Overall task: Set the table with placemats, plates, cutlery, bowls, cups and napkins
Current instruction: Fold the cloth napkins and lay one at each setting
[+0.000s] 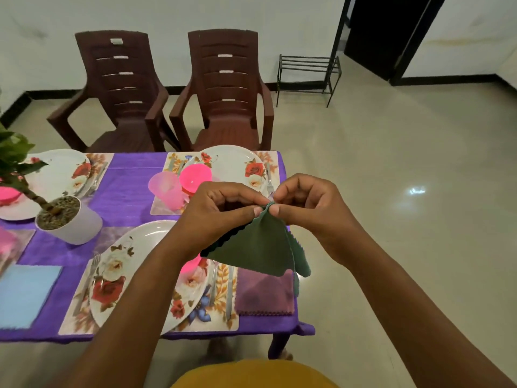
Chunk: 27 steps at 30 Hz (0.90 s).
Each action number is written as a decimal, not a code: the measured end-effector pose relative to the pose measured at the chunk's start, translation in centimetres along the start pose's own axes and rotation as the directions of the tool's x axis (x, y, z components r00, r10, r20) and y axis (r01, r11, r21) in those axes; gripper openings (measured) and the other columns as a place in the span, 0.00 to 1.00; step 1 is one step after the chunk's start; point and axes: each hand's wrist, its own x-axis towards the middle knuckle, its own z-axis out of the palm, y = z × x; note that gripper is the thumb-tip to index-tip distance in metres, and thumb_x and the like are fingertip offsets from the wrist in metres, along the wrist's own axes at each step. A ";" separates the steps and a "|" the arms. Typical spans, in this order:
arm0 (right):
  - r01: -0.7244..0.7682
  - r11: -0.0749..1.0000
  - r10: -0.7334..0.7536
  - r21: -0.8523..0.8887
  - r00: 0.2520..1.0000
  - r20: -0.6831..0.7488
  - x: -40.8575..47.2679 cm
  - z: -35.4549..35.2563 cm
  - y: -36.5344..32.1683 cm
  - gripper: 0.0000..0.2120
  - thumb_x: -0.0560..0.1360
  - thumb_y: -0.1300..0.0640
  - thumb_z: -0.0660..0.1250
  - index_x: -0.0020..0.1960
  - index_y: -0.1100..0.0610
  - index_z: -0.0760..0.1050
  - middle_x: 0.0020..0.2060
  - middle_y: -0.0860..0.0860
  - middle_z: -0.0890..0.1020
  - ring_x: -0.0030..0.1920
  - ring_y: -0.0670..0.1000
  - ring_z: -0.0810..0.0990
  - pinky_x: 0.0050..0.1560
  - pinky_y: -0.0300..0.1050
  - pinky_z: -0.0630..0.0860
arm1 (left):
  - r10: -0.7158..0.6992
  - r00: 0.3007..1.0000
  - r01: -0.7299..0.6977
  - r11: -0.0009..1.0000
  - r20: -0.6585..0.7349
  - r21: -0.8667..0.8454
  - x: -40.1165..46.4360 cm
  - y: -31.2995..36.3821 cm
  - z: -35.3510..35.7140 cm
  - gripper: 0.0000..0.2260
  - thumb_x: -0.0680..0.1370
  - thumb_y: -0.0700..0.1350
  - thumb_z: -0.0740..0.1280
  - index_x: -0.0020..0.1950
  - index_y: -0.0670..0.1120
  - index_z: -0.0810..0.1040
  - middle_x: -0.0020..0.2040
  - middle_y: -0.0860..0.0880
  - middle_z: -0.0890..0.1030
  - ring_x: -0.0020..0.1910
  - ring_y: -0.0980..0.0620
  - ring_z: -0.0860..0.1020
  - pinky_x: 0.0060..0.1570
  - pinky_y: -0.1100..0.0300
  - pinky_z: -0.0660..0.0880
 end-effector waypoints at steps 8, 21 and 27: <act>0.093 0.993 -0.101 -0.076 0.989 -0.108 1.5 -1.2 -0.4 0.02 0.76 0.65 0.74 0.49 0.62 0.83 0.42 0.53 0.86 0.46 0.53 0.86 0.48 0.45 0.82 | -0.075 0.989 0.060 0.992 0.129 0.114 3.1 -0.6 -0.5 0.20 0.71 0.52 0.82 0.59 0.53 0.81 0.54 0.53 0.86 0.56 0.51 0.84 0.55 0.53 0.82; 0.193 0.958 -0.104 0.210 0.922 -0.373 2.1 -2.6 1.0 0.02 0.76 0.61 0.68 0.47 0.56 0.77 0.39 0.55 0.82 0.44 0.54 0.81 0.50 0.51 0.80 | -0.020 0.995 0.004 0.988 -0.099 -0.154 6.3 -2.5 -3.1 0.07 0.75 0.39 0.72 0.52 0.43 0.85 0.46 0.52 0.88 0.47 0.55 0.85 0.48 0.63 0.81; 0.178 0.941 -0.051 0.286 0.914 -0.402 2.3 -4.7 1.1 0.04 0.82 0.65 0.66 0.50 0.57 0.75 0.37 0.55 0.84 0.38 0.55 0.82 0.45 0.53 0.80 | 0.013 0.970 -0.060 0.981 -0.242 -0.187 7.7 -1.6 -0.3 0.08 0.78 0.44 0.70 0.54 0.45 0.86 0.48 0.49 0.88 0.48 0.50 0.86 0.49 0.58 0.83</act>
